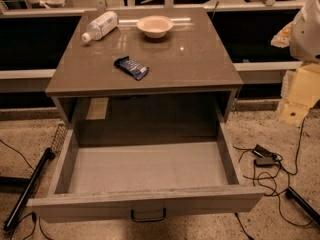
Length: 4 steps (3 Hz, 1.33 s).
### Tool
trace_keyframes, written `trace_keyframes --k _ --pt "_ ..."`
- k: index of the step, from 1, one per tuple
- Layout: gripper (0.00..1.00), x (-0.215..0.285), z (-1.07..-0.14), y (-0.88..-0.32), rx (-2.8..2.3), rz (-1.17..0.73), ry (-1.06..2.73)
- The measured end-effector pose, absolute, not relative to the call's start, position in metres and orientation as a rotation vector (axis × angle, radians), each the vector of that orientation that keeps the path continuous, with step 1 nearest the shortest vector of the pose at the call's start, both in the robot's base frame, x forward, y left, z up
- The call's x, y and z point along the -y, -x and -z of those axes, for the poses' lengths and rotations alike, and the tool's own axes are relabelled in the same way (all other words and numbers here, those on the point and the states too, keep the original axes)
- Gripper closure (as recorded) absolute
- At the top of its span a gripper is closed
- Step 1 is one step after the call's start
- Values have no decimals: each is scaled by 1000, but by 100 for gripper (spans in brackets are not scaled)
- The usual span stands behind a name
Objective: Place rxbar blueberry into top drawer
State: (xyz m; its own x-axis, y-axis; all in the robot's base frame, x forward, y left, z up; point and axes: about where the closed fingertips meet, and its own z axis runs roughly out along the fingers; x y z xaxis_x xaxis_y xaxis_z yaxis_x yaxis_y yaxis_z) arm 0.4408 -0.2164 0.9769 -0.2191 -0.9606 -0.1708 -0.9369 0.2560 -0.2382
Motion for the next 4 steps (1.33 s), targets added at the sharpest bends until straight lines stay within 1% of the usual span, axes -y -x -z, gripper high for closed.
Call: trace_keyframes --k 1,2,4 --pt "0 216 -977 -441 -2250 121 1756" --pt "0 184 -970 -471 -2233 91 1749" --pt "0 47 -939 -573 -2258 -44 1718"
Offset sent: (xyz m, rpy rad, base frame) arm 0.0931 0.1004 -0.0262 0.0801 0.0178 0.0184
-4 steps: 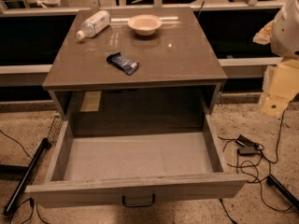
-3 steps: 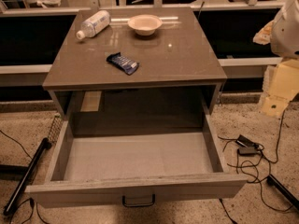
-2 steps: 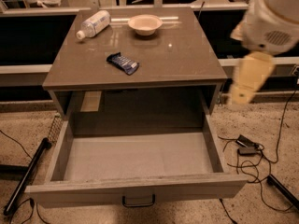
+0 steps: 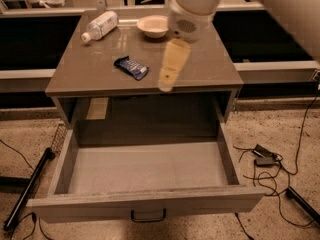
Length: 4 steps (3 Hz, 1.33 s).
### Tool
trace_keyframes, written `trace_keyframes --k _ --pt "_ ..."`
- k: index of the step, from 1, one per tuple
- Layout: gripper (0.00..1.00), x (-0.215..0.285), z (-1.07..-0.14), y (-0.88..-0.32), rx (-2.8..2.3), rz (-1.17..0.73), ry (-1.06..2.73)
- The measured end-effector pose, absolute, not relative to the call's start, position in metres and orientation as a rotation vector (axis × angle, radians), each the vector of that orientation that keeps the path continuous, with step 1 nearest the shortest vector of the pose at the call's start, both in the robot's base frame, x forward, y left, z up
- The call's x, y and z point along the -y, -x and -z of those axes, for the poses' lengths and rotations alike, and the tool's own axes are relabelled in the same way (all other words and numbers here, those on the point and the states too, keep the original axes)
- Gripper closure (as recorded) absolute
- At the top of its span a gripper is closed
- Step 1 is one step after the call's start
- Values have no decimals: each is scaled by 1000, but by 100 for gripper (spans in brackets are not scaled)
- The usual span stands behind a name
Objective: Place rxbar blueberry into top drawer
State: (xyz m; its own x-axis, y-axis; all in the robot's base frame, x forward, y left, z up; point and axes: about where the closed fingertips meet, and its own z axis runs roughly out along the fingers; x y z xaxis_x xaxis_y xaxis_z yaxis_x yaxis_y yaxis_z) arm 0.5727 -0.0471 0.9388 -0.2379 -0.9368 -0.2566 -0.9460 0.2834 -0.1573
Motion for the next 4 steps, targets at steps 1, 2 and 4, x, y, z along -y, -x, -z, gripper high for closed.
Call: trace_keyframes --k 1,2,4 --pt "0 1 -916 -610 -2317 -63 1650" --pt "0 -21 -889 -653 -2371 -19 1527" --pt "0 -53 -853 -694 -2385 -59 1430"
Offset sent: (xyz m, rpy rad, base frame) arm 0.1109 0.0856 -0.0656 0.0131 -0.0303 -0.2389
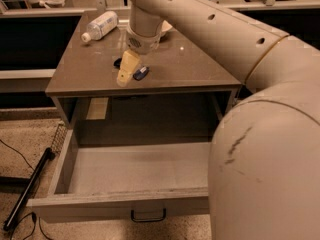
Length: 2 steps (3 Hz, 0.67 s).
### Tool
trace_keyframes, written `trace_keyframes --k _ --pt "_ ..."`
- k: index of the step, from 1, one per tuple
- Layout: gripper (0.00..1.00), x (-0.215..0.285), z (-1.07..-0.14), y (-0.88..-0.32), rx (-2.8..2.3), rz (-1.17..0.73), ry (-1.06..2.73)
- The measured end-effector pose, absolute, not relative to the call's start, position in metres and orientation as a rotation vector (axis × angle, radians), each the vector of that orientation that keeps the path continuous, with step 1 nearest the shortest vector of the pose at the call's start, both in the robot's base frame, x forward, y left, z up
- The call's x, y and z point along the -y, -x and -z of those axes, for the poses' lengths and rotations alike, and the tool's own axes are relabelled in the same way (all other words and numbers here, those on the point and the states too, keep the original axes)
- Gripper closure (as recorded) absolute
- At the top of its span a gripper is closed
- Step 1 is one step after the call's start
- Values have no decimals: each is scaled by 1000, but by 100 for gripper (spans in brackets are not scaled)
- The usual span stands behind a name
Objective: Place rxbar blueberry into top drawer
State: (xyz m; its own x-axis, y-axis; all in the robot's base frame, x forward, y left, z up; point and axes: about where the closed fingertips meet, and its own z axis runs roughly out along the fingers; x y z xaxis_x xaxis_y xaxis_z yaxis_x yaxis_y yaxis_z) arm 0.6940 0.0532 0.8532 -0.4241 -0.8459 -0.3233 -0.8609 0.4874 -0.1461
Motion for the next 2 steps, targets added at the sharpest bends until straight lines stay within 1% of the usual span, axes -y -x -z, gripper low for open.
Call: trace_keyframes --k 1,2 --pt "0 -68 -841 -700 -2400 -100 1413" --pt "17 -76 -834 -708 -2399 -139 1397"
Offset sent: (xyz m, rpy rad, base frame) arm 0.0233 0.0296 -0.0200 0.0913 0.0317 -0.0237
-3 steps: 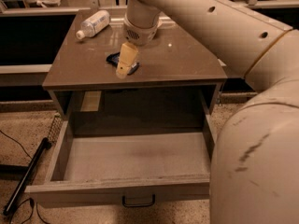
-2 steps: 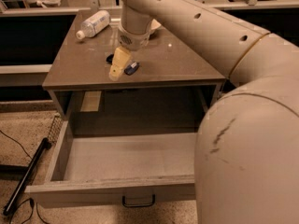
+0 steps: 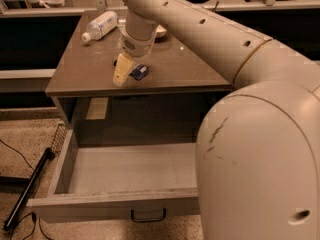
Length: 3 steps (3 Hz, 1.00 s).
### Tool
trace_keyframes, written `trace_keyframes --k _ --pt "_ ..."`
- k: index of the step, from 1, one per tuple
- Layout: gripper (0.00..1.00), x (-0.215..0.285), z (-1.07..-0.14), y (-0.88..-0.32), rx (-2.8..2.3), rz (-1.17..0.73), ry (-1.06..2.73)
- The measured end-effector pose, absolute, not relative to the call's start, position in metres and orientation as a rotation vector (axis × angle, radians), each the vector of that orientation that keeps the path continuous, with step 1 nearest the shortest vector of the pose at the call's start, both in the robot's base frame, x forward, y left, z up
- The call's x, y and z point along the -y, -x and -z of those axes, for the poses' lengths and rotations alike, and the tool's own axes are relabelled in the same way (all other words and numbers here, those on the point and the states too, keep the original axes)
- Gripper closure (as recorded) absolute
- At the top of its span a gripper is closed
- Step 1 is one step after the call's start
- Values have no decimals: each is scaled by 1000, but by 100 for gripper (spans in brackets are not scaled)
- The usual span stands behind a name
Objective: Place rxbar blueberry into top drawer
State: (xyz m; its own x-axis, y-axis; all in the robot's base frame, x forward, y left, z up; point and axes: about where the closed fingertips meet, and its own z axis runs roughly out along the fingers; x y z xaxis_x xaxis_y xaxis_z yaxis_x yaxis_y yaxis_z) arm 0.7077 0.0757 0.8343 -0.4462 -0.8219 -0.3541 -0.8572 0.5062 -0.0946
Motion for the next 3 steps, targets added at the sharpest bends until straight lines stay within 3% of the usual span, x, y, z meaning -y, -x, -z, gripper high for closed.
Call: trace_keyframes --k 3 --pt "87 -85 -823 -722 -2388 -205 1371"
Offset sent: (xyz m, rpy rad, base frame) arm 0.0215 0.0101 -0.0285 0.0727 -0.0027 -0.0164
